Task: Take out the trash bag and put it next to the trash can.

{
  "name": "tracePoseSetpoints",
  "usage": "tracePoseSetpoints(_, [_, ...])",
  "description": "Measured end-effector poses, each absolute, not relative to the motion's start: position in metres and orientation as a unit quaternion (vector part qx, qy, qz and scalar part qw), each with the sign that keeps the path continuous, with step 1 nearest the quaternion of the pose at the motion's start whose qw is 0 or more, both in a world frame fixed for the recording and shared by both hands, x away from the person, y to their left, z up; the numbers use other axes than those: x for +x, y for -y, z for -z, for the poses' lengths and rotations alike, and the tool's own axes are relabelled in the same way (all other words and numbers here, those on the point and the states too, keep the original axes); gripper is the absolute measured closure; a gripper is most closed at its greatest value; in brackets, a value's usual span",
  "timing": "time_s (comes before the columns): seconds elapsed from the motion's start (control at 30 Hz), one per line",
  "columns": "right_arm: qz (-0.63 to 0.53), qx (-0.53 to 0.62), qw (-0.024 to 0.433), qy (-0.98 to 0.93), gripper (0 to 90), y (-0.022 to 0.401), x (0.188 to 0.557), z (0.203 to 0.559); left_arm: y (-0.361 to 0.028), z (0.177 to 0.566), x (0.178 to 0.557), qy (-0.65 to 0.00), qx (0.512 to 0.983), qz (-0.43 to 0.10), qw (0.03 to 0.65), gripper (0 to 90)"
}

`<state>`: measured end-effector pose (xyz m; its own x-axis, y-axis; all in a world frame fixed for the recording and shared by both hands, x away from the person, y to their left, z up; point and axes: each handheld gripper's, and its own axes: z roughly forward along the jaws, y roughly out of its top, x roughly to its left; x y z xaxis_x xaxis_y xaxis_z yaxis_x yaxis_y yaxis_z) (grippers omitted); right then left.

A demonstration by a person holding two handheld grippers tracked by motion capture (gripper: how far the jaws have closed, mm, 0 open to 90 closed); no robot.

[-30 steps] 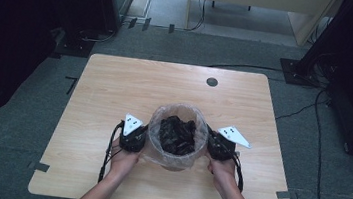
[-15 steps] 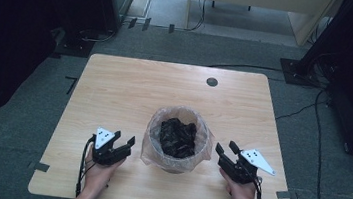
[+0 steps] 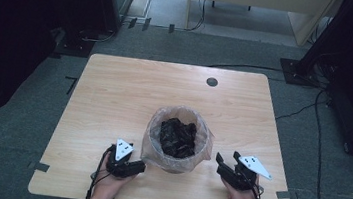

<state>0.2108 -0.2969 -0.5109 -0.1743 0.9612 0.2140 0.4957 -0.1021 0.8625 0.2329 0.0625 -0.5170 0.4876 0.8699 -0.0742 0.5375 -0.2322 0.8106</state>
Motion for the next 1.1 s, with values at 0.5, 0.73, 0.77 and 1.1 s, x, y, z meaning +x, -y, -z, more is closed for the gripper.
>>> tracePoseSetpoints(0.5, [-0.451, 0.593, 0.244, -0.621, 32.8, 0.287, 0.211, 0.514, -0.061, 0.498, 0.231, -0.439, 0.739, -0.221, 0.46, 33.3])
tracePoseSetpoints(0.73, [-0.453, 0.573, 0.251, -0.635, 32.8, 0.277, 0.206, 0.51, -0.06, 0.485, 0.224, -0.427, 0.716, -0.243, 0.496, 46.6])
tracePoseSetpoints(0.77, [-0.455, 0.568, 0.252, -0.638, 32.8, 0.274, 0.205, 0.509, -0.06, 0.484, 0.223, -0.425, 0.712, -0.244, 0.502, 49.0])
tracePoseSetpoints(1.1, [-0.441, 0.553, 0.252, -0.66, 32.2, 0.256, 0.196, 0.508, -0.058, 0.477, 0.219, -0.412, 0.705, -0.222, 0.532, 75.2])
